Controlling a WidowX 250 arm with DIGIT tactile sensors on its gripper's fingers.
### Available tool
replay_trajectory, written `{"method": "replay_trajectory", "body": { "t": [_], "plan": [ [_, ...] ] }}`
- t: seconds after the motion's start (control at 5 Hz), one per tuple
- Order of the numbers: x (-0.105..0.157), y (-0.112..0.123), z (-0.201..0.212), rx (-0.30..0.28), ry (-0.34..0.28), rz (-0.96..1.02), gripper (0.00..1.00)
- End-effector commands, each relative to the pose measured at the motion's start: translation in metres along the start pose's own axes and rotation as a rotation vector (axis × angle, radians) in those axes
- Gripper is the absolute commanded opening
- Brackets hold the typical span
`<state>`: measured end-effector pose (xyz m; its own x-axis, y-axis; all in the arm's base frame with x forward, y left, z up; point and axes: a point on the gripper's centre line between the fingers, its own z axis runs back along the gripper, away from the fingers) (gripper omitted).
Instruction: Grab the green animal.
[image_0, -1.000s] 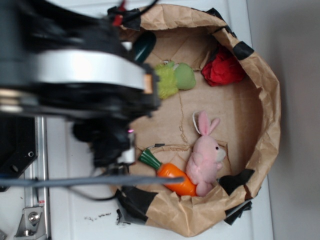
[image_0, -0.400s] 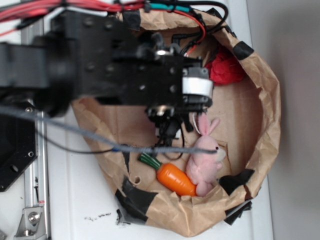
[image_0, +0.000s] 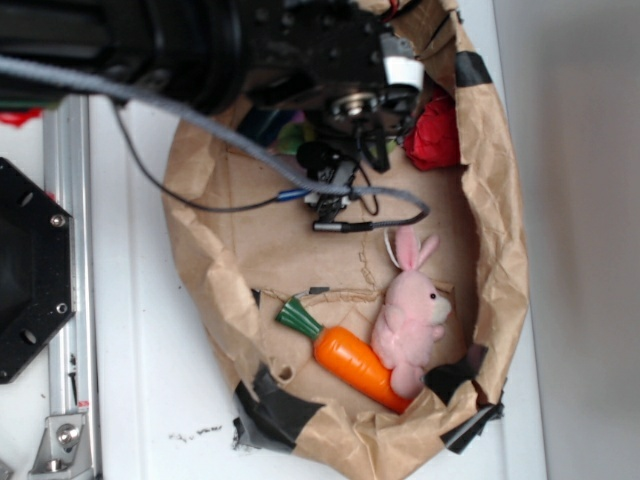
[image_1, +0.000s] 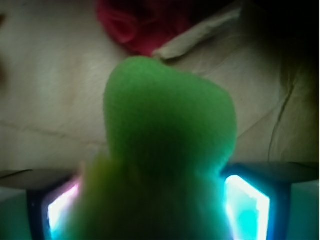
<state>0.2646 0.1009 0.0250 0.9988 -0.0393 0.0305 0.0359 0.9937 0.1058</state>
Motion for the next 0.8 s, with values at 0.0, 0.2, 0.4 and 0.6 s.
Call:
{"method": "replay_trajectory", "body": {
  "t": [0.0,0.2,0.4,0.6],
  "plan": [
    [0.011,0.009,0.039,0.076,0.010,-0.006,0.00],
    [0.018,-0.025,0.093,0.079,-0.057,-0.116,0.00],
    [0.010,-0.058,0.149,0.049,-0.093,-0.090,0.00],
    [0.002,-0.065,0.198,-0.021,-0.014,-0.062,0.00]
  ]
}}
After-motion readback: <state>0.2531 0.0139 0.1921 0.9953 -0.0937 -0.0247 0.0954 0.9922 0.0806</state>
